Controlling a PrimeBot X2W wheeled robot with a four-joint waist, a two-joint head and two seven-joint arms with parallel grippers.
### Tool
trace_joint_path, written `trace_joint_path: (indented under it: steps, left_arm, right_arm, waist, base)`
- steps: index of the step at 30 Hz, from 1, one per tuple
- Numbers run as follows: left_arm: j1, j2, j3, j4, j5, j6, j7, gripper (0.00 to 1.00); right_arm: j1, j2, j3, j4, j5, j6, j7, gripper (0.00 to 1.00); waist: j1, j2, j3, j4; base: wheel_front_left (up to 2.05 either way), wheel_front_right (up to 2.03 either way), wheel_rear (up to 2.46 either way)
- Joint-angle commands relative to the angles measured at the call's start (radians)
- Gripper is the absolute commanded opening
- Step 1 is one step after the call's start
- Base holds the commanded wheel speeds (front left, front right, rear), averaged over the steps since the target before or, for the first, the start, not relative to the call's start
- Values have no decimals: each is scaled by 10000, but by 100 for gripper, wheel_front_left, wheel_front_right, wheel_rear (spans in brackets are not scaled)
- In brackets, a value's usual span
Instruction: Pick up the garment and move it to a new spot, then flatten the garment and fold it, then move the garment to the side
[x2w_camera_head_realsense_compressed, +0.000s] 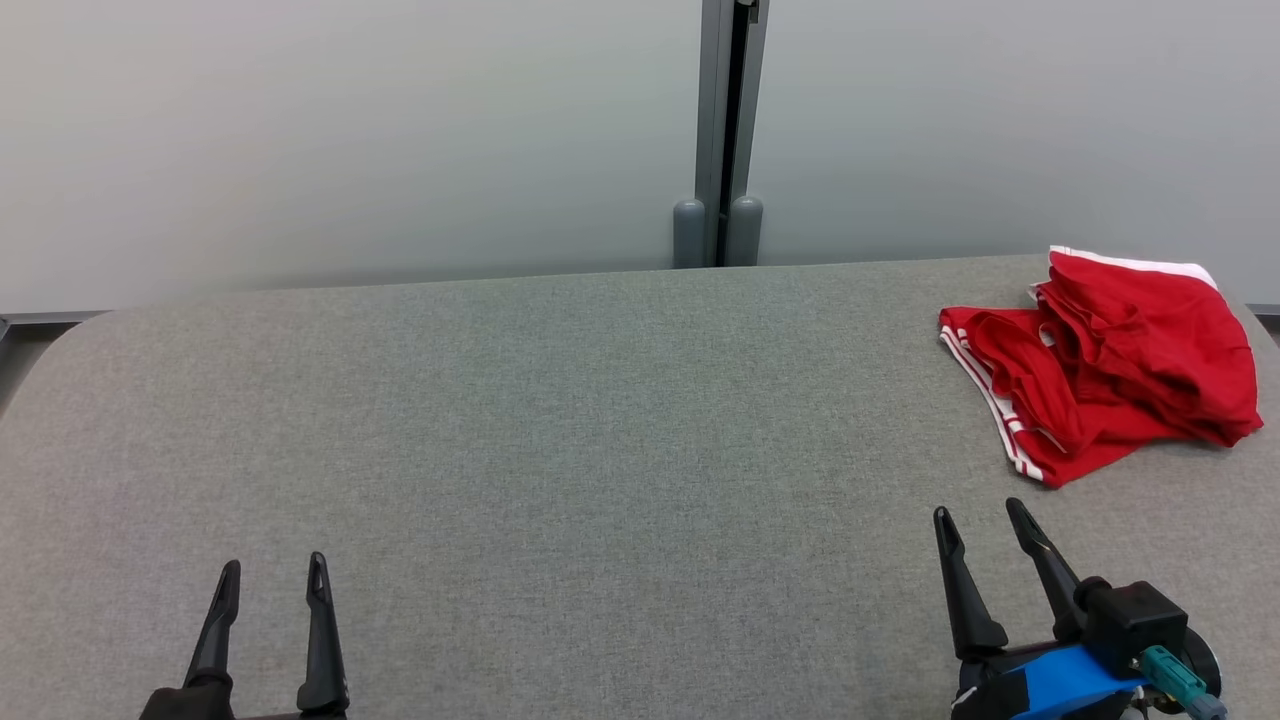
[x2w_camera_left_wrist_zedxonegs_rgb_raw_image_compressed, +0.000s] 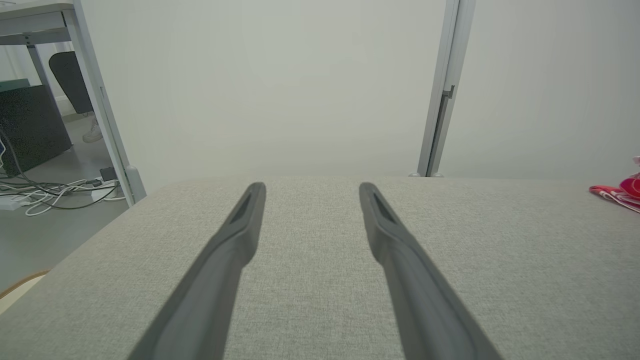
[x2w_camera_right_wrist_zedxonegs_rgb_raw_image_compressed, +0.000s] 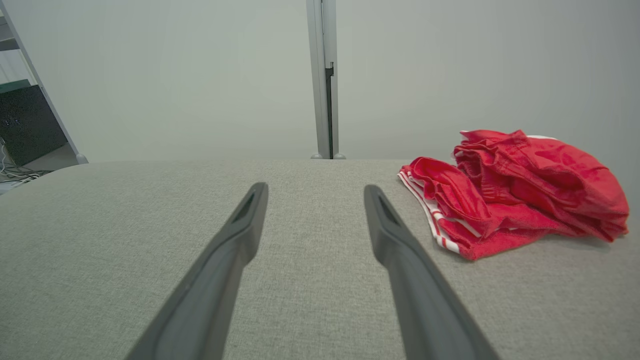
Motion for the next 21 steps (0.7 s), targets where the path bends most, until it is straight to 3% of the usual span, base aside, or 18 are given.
trace_joint_path:
  steps: [1,8,9,13,21]
  left_arm:
    - [-85,-5,26,9,-53,-26,-42,100]
    - [-155,-4,85,-10,-141,-177,-42,100]
    - [-30,-2,59,39,-122,-159,4,0]
    - [110,-57,59,434,-156,-158,77,0]
    - [-244,-50,163,588,-1833,-191,548,0]
  right_arm:
    - [79,24,-17,-43,73,2,-32,100]
    - [48,27,-4,-8,119,2,-32,100]
    - [-2,8,5,13,76,0,0,0]
    - [105,23,20,348,113,0,60,0]
    - [1,22,-148,274,1755,0,473,0]
  waist:
    - [0,-2,9,-3]
    - [0,-2,36,-40]
    - [0,-2,37,-39]
    - [1,-2,39,-41]
    - [1,-2,42,-39]
  base:
    - [0,0,0]
    - [0,0,0]
    - [0,0,0]
    - [0,0,0]
    - [0,0,0]
